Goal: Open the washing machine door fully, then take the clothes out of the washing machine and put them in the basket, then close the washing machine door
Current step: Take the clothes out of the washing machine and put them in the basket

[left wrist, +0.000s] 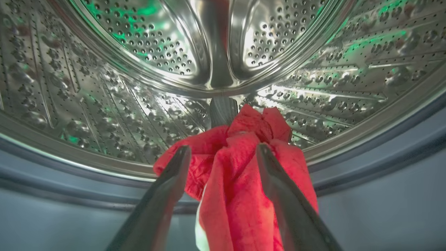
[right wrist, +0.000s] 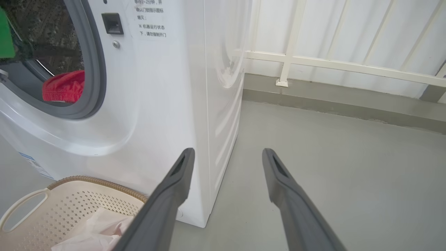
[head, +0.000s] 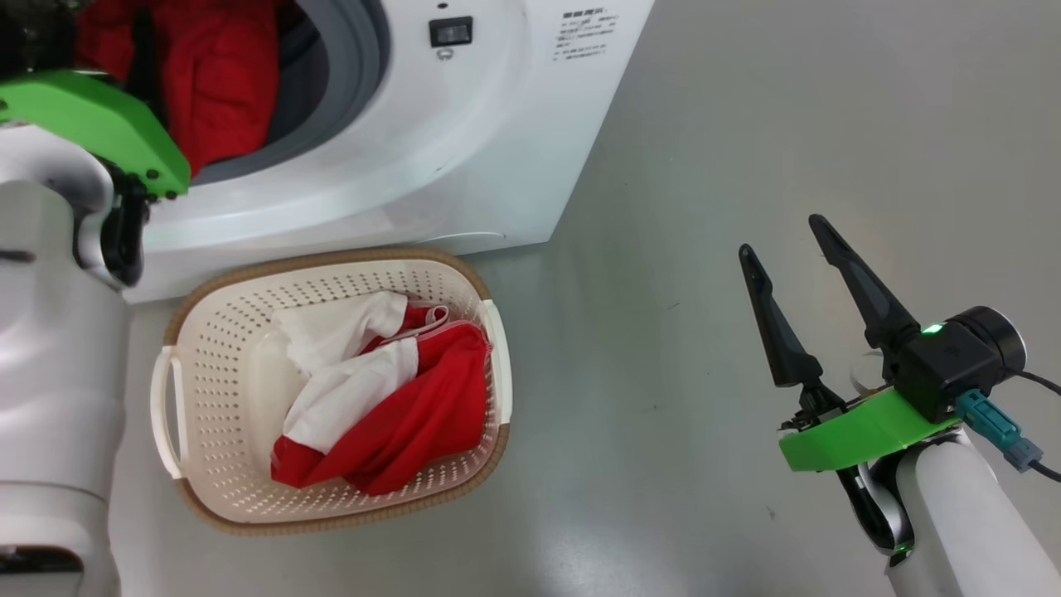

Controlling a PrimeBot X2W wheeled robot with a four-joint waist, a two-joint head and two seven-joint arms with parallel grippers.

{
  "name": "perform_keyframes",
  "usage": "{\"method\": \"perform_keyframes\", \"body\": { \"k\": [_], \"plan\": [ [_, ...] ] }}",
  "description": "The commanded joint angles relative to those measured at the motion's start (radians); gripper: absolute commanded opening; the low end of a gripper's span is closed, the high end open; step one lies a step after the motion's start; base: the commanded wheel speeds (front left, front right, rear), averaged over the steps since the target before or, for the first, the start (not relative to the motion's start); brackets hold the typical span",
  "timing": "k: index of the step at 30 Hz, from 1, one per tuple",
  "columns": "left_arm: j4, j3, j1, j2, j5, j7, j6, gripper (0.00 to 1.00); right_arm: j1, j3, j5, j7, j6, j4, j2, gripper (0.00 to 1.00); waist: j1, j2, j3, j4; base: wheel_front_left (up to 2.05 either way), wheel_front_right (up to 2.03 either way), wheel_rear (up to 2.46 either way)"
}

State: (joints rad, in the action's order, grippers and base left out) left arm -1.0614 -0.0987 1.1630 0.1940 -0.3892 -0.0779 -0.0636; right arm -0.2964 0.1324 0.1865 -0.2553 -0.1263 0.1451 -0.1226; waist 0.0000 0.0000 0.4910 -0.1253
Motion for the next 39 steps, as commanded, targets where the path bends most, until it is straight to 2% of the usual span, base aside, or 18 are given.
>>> {"method": "perform_keyframes", "body": {
  "k": [1, 5, 11, 19, 20, 21, 22, 29, 32, 39],
  "plan": [
    [0.008, 0.012, 0.029, 0.047, -0.010, 0.016, -0.010, 1.00, -0.004, 0.015, 0.010, -0.006, -0.004, -0.023, 0.000, 1.00, 0.0000, 0.0000, 0.001, -0.004, 0.00, 0.00, 0.00],
    [-0.049, -0.005, 0.059, 0.045, -0.015, 0.108, -0.019, 1.00, -0.003, 0.015, 0.014, -0.006, -0.004, -0.019, 0.006, 1.00, 0.0000, 0.0000, 0.001, -0.010, 0.00, 0.00, 0.00],
    [-0.118, -0.026, 0.077, 0.046, -0.013, 0.209, -0.010, 1.00, -0.008, 0.021, 0.023, -0.006, -0.004, -0.030, 0.019, 1.00, 0.0000, 0.0000, 0.005, -0.029, 0.00, 0.00, 0.00],
    [-0.154, -0.055, 0.087, 0.073, 0.009, 0.240, 0.025, 0.99, -0.012, 0.033, 0.035, -0.006, -0.004, -0.035, 0.025, 1.00, 0.0000, 0.0000, 0.020, -0.053, 0.00, 0.00, 0.00],
    [-0.155, -0.058, 0.089, 0.075, 0.010, 0.239, 0.027, 0.50, -0.012, 0.033, 0.036, -0.006, -0.004, -0.035, 0.026, 1.00, 0.0000, 0.0000, 0.021, -0.054, 0.00, 0.00, 0.00],
    [-0.154, -0.061, 0.091, 0.076, 0.012, 0.234, 0.030, 0.10, -0.011, 0.034, 0.037, -0.006, -0.004, -0.035, 0.026, 1.00, 0.0000, 0.0000, 0.022, -0.054, 0.00, 0.00, 0.00],
    [-0.152, -0.063, 0.093, 0.078, 0.014, 0.226, 0.033, 0.00, -0.012, 0.035, 0.038, -0.006, -0.004, -0.034, 0.026, 1.00, 0.0000, 0.0000, 0.024, -0.055, 0.00, 0.00, 0.00],
    [-0.138, -0.066, 0.086, 0.069, 0.006, 0.161, 0.021, 0.00, -0.017, 0.033, 0.042, -0.006, -0.004, -0.028, 0.027, 1.00, 0.0000, 0.0000, 0.023, -0.051, 0.00, 0.00, 0.00],
    [-0.118, -0.064, 0.062, 0.058, -0.007, 0.086, -0.001, 0.00, -0.016, 0.030, 0.042, -0.006, -0.004, -0.024, 0.029, 1.00, 0.0000, 0.0000, 0.014, -0.042, 0.00, 0.00, 0.00],
    [-0.084, -0.057, -0.002, 0.057, -0.013, -0.105, 0.004, 0.00, -0.011, 0.031, 0.042, -0.006, -0.004, -0.017, 0.031, 1.00, 0.0000, 0.0000, -0.005, -0.024, 0.00, 0.00, 0.00]
  ]
}}
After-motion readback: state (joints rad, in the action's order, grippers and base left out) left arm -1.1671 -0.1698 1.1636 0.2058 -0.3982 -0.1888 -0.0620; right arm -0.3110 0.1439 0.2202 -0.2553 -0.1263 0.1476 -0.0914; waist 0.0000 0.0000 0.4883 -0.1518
